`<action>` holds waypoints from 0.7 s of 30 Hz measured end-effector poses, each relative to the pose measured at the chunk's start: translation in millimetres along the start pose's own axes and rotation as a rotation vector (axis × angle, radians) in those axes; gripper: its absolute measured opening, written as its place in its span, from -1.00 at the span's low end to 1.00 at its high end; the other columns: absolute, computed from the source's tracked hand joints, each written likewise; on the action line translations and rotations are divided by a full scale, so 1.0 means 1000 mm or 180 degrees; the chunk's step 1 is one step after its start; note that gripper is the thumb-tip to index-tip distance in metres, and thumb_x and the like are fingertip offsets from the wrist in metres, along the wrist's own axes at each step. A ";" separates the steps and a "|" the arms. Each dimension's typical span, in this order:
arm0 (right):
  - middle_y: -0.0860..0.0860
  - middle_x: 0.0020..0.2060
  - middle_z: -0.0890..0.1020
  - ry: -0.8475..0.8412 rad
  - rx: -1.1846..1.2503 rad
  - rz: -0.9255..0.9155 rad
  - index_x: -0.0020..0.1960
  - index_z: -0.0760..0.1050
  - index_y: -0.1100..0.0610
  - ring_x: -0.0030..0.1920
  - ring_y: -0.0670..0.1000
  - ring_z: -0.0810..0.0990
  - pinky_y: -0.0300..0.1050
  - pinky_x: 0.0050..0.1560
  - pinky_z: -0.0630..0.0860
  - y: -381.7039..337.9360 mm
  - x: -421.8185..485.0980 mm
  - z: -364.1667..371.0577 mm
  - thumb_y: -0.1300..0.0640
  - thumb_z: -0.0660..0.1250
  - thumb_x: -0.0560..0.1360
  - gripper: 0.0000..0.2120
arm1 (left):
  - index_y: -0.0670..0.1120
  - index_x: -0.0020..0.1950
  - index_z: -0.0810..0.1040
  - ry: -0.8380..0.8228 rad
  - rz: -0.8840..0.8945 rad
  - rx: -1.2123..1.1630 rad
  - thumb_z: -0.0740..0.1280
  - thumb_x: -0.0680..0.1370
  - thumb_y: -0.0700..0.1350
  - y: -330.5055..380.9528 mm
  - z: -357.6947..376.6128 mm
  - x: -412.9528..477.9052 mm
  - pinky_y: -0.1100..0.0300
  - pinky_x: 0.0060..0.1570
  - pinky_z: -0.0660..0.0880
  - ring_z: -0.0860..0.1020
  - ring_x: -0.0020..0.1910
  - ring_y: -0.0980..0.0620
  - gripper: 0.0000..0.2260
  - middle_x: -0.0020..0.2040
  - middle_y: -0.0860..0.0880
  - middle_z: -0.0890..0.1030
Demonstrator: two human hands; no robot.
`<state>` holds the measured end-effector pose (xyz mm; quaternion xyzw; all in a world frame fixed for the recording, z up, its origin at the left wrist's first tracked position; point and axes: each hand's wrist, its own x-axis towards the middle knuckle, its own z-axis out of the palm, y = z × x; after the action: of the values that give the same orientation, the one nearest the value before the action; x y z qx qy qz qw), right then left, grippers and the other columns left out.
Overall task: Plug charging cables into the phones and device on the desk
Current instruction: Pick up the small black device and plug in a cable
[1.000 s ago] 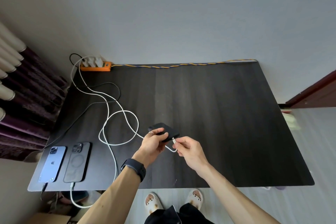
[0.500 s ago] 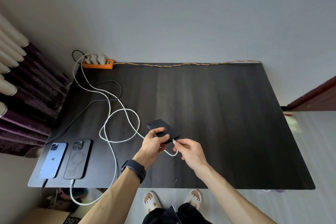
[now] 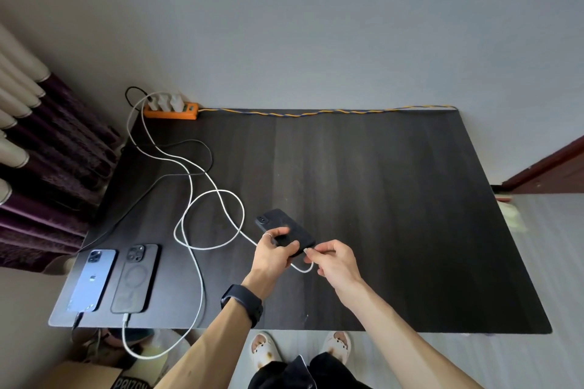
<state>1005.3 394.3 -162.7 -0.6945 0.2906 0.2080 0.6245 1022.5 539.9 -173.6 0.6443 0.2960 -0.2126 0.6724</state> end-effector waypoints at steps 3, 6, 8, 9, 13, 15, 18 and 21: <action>0.04 -0.21 0.76 -0.0068 0.0117 0.0059 0.04 0.52 0.16 -0.08 0.00 0.68 -0.15 -0.16 0.49 0.003 0.001 0.002 0.19 0.49 0.48 -0.80 | -0.02 0.19 0.52 -0.0030 -0.0006 0.0094 0.45 0.52 -0.25 -0.001 -0.002 -0.001 0.11 -0.14 0.54 0.68 0.01 -0.13 -0.70 0.16 -0.19 0.66; 0.07 -0.19 0.76 -0.0253 0.0306 0.0280 0.10 0.52 0.11 -0.25 -0.04 0.60 -0.13 -0.16 0.52 0.007 0.004 0.001 0.18 0.48 0.49 -0.77 | -0.06 0.25 0.49 -0.0180 -0.0048 0.0159 0.42 0.53 -0.29 -0.003 -0.010 -0.002 0.24 -0.29 0.50 0.67 -0.10 -0.03 -0.67 0.18 -0.22 0.65; 0.10 -0.18 0.76 -0.0529 0.0192 0.0326 0.07 0.61 0.12 -0.34 -0.08 0.51 -0.17 -0.23 0.49 0.010 0.004 -0.002 0.12 0.44 0.54 -0.86 | -0.02 0.32 0.41 -0.0356 -0.0043 0.0217 0.38 0.54 -0.37 -0.002 -0.017 -0.004 0.31 -0.39 0.51 0.70 -0.20 0.04 -0.57 0.14 -0.24 0.66; 0.09 -0.18 0.75 -0.0662 0.0021 0.0240 0.03 0.65 0.12 -0.36 -0.09 0.48 -0.19 -0.25 0.47 0.012 0.003 -0.003 0.09 0.41 0.56 -0.88 | 0.05 0.35 0.36 -0.0410 -0.0028 0.0265 0.37 0.53 -0.40 -0.003 -0.021 -0.002 0.32 -0.41 0.51 0.70 -0.23 0.05 -0.49 0.12 -0.23 0.67; 0.01 -0.17 0.75 -0.0627 -0.0764 -0.0466 0.01 0.55 0.02 -0.28 -0.07 0.59 -0.10 -0.21 0.48 0.020 0.002 0.008 -0.02 0.36 0.56 -0.88 | 0.21 0.47 0.16 -0.0475 -0.0191 0.0367 0.35 0.46 -0.48 -0.004 -0.035 0.008 0.21 -0.38 0.46 0.58 -0.32 0.03 -0.19 -0.07 -0.15 0.65; -0.03 -0.22 0.73 -0.0587 -0.1244 -0.0796 0.02 0.47 -0.02 -0.24 -0.08 0.63 -0.13 -0.17 0.49 0.023 0.001 0.017 -0.05 0.32 0.57 -0.88 | 0.22 0.46 0.20 -0.0316 -0.0405 0.0186 0.43 0.46 -0.36 -0.005 -0.037 0.008 0.09 -0.22 0.49 0.60 -0.19 -0.05 -0.24 -0.01 -0.11 0.68; -0.07 -0.24 0.69 -0.0781 -0.1881 -0.1263 0.11 0.37 -0.08 -0.26 -0.10 0.62 -0.14 -0.21 0.49 0.027 -0.005 0.032 -0.03 0.25 0.62 -0.89 | 0.22 0.37 0.21 -0.0029 -0.0511 0.0094 0.55 0.44 -0.05 -0.001 -0.039 0.004 0.12 -0.23 0.56 0.67 -0.10 -0.06 -0.33 0.13 -0.10 0.65; -0.04 -0.14 0.70 -0.0898 -0.2252 -0.1564 0.22 0.30 -0.04 -0.15 0.05 0.65 0.06 -0.11 0.55 0.030 -0.009 0.043 -0.02 0.20 0.64 -0.81 | 0.18 0.34 0.17 0.0180 -0.0590 0.0238 0.57 0.37 0.01 0.000 -0.044 0.005 0.05 -0.24 0.64 0.67 -0.14 -0.10 -0.27 0.11 -0.17 0.63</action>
<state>982.1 436.7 -185.2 -0.8784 -0.0598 0.2328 0.4131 1020.5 584.0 -176.4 0.6445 0.3650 -0.2665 0.6167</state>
